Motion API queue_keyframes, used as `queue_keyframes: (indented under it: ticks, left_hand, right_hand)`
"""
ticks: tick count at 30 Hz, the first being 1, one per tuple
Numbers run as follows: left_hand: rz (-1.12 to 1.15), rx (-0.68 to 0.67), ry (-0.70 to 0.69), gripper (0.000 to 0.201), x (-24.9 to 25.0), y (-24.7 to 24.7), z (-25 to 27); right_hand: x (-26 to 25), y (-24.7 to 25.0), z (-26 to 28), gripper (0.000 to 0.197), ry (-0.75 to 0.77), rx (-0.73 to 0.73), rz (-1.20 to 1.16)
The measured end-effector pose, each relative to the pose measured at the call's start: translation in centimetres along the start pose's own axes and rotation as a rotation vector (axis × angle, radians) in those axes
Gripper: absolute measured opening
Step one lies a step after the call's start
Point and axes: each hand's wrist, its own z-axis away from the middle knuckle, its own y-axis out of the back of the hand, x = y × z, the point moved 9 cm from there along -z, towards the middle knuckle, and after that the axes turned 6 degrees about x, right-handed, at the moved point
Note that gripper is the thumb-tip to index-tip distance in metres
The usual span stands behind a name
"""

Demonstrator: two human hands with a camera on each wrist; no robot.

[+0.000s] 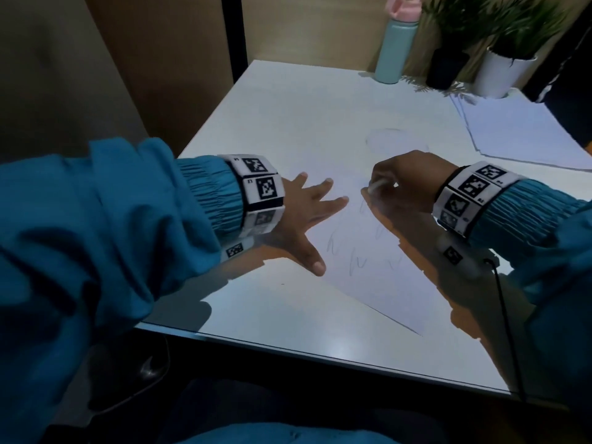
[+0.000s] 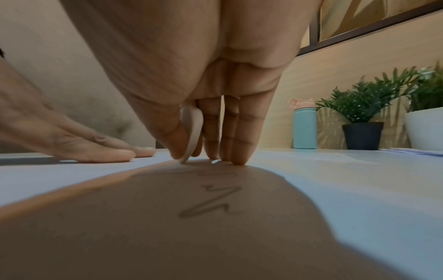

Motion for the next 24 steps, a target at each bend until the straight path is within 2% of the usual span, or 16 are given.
queue_keyframes:
  ticks: [4, 6, 8, 12, 15, 17, 19, 21, 24]
  left_hand:
    - [0.003, 0.032, -0.033, 0.133, -1.0, -0.1, -0.8]
    - [0.012, 0.025, -0.057, 0.134, -1.2, -0.3, -1.0]
    - [0.015, 0.019, -0.08, 0.133, -1.1, -0.3, -1.1]
    - [0.006, 0.02, -0.098, 0.136, -1.1, -0.2, -1.2]
    - [-0.025, -0.004, -0.104, 0.136, -0.7, -0.2, -1.0]
    - [-0.02, -0.013, -0.11, 0.131, -0.4, 0.0, -0.9]
    - [-0.009, -0.006, -0.104, 0.127, -0.5, 0.1, -0.8]
    - [-0.016, 0.02, -0.101, 0.128, -0.6, 0.0, -0.8]
    - [-0.04, 0.029, -0.09, 0.131, -0.9, -0.1, -1.1]
  right_hand:
    - [-2.8, 0.9, 1.0, 0.024, 0.156, 0.09, -0.133]
    - [-6.0, 0.6, 1.9, 0.031, 0.283, 0.044, -0.139]
    - [-8.3, 0.2, 2.1, 0.027, 0.336, -0.034, -0.098]
    - [-7.9, 0.8, 0.5, 0.023, 0.233, -0.048, -0.012]
    - [-9.7, -0.4, 1.5, 0.025, 0.306, -0.138, 0.058]
    - [-11.1, -1.5, 2.8, 0.032, 0.348, -0.212, 0.016]
    - [-10.8, -1.2, 2.3, 0.034, 0.309, -0.201, -0.044]
    - [-8.7, -0.2, 0.7, 0.027, 0.214, -0.165, -0.045]
    - [-9.0, 0.2, 0.8, 0.029, 0.262, -0.173, 0.058]
